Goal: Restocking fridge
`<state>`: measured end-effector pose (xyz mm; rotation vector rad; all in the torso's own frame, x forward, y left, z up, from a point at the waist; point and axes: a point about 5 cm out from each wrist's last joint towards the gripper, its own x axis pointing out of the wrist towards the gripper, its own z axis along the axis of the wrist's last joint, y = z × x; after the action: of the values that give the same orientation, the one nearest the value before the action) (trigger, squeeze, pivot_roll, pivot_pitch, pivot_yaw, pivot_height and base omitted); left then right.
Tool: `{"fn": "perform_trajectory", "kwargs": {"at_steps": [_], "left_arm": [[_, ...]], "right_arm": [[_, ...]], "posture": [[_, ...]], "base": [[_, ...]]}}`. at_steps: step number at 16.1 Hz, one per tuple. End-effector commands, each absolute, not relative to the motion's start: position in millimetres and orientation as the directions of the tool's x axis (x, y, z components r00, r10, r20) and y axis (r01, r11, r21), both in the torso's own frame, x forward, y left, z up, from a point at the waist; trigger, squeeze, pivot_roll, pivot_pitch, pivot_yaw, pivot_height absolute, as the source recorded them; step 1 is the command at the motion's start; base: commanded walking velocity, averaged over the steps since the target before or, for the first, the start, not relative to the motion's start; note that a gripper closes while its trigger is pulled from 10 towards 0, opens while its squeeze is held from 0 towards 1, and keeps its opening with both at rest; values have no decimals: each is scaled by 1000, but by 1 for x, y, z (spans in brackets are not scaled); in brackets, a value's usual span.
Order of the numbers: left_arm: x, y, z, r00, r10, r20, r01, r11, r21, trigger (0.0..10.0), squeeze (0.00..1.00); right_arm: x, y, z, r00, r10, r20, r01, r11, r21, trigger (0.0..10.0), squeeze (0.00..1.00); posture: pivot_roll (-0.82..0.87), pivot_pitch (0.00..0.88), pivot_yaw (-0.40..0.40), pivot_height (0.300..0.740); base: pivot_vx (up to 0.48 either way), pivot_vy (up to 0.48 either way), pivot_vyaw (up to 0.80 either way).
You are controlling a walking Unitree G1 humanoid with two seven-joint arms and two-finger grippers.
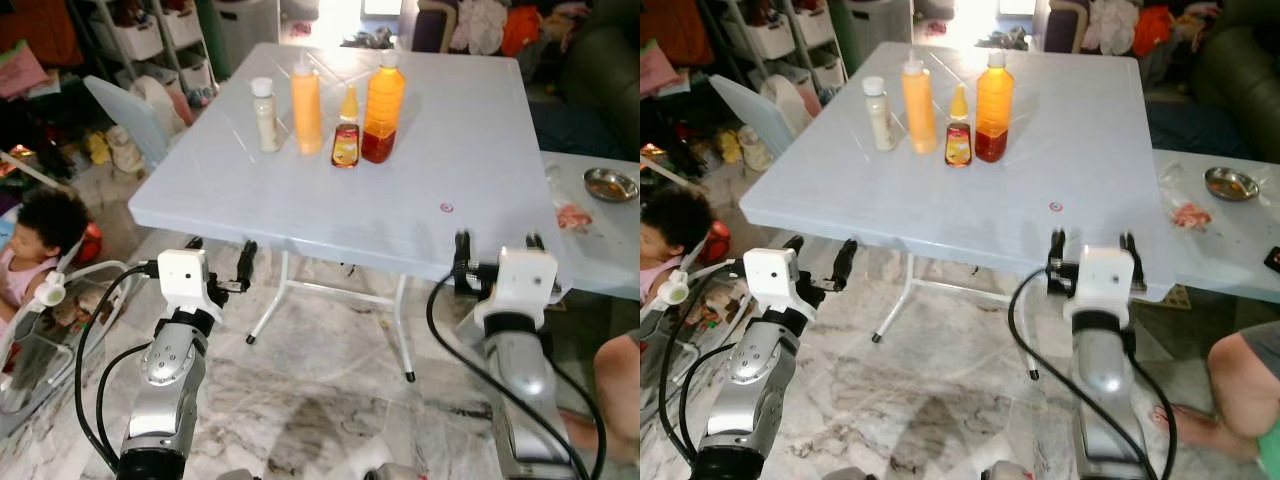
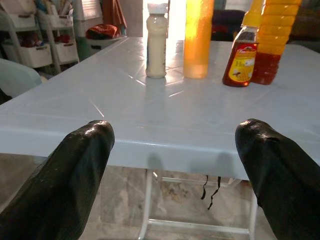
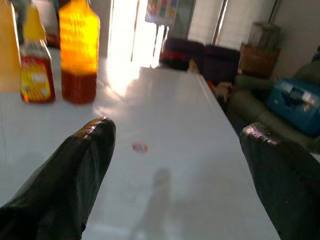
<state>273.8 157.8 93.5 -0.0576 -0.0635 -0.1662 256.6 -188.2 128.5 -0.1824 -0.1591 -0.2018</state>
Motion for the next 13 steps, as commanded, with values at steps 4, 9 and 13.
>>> {"fn": "perform_trajectory", "kwargs": {"at_steps": [4, 9, 13], "left_arm": [[280, 158, 100, 981, -174, 86, 179, 982, -58, 10000, 0], [282, 155, 98, 979, -185, 81, 190, 980, -66, 10000, 0], [285, 155, 99, 979, -188, 81, 194, 978, -75, 10000, 0]], "right_arm": [[262, -191, 135, 967, -177, 184, 208, 963, -171, 10000, 0], [272, -191, 141, 966, -161, 201, 194, 968, -157, 10000, 0], [272, -189, 141, 969, -147, 198, 179, 972, -155, 10000, 0]], "posture": [[-87, 9, 28, 740], [-91, 10, 35, 740], [-96, 12, 33, 740]], "base": [[438, 0, 0], [446, 0, 0], [399, 209, 0]]}}
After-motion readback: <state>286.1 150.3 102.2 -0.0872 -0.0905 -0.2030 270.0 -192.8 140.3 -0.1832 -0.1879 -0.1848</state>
